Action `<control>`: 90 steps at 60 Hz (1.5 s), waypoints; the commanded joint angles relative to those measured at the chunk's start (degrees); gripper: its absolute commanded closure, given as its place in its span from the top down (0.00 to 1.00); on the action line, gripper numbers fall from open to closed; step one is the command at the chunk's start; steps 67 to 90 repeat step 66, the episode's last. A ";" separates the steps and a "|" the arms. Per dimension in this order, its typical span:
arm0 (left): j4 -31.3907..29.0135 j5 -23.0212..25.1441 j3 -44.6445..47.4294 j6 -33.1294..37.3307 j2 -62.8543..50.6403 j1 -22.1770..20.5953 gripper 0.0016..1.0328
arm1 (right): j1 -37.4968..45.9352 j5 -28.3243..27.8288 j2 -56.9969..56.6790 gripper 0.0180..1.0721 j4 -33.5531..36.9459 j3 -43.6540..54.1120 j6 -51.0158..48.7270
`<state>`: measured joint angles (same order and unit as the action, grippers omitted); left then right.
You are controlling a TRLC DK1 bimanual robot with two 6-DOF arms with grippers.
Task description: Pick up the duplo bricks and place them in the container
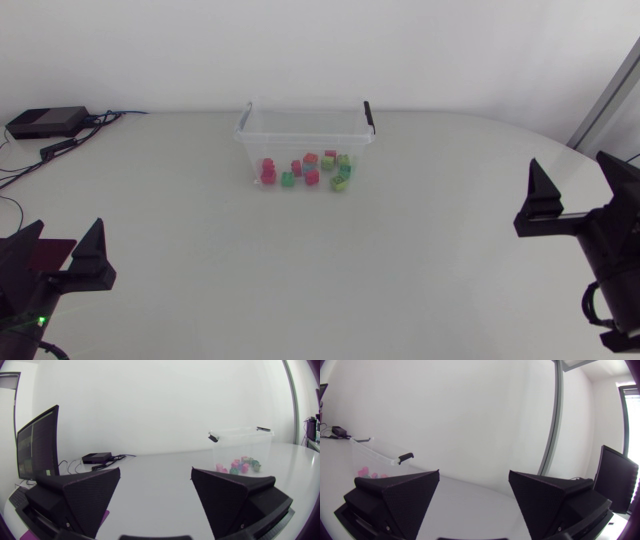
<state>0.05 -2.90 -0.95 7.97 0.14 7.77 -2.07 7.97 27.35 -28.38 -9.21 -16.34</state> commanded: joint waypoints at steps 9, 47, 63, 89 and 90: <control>0.17 0.54 0.95 -2.89 0.52 -1.81 0.96 | 0.59 -0.97 -8.73 0.95 4.46 4.65 4.56; -0.04 2.73 0.95 -7.61 -0.10 -7.36 0.96 | 1.96 -7.48 -26.06 0.95 26.72 8.90 15.52; -0.05 2.90 0.95 -7.97 -0.14 -7.77 0.96 | 2.07 -7.97 -27.35 0.95 28.38 9.21 16.34; -0.05 2.90 0.95 -7.97 -0.14 -7.77 0.96 | 2.07 -7.97 -27.35 0.95 28.38 9.21 16.34; -0.05 2.90 0.95 -7.97 -0.14 -7.77 0.96 | 2.07 -7.97 -27.35 0.95 28.38 9.21 16.34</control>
